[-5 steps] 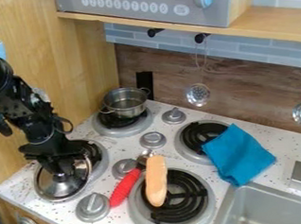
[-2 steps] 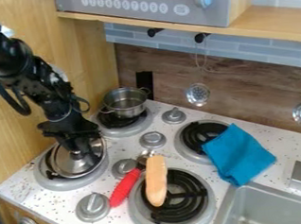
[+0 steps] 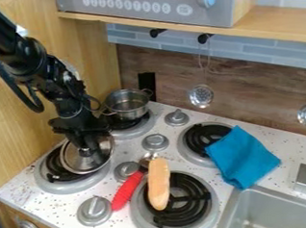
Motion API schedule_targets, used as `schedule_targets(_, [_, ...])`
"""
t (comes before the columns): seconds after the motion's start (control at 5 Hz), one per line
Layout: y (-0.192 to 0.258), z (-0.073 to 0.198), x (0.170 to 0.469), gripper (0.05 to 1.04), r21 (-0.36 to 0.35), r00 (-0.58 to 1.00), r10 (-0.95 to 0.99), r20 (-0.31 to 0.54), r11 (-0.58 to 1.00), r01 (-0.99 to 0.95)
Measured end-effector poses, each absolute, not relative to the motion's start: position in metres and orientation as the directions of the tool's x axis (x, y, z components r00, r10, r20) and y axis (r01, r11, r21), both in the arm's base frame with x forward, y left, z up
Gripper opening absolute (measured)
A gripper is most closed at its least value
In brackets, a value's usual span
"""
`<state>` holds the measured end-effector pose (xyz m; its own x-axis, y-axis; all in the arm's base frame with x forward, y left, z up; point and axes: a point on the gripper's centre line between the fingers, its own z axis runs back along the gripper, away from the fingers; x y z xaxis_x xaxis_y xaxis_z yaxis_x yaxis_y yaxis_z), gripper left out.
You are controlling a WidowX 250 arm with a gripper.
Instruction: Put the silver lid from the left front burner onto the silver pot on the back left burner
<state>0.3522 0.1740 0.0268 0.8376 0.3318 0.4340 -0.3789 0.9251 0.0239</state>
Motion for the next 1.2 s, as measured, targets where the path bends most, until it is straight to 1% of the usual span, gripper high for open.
schedule_targets(0.2, [0.183, 0.034, 0.376, 0.317, 0.015, 0.816, 0.346, 0.463, 0.917, -0.398])
schedule_targets(0.4, [0.182, 0.035, 0.379, 0.317, 0.019, 0.812, 0.326, 0.485, 0.924, -0.382])
schedule_targets(0.6, [0.182, 0.031, 0.381, 0.317, 0.045, 0.803, 0.272, 0.531, 0.937, -0.347])
schedule_targets(0.8, [0.183, 0.030, 0.382, 0.317, 0.069, 0.767, 0.224, 0.601, 0.942, -0.329])
schedule_targets(1.0, [0.185, 0.045, 0.386, 0.317, 0.091, 0.719, 0.187, 0.669, 0.940, -0.329])
schedule_targets(1.2, [0.183, 0.048, 0.386, 0.317, 0.086, 0.711, 0.184, 0.679, 0.941, -0.326])
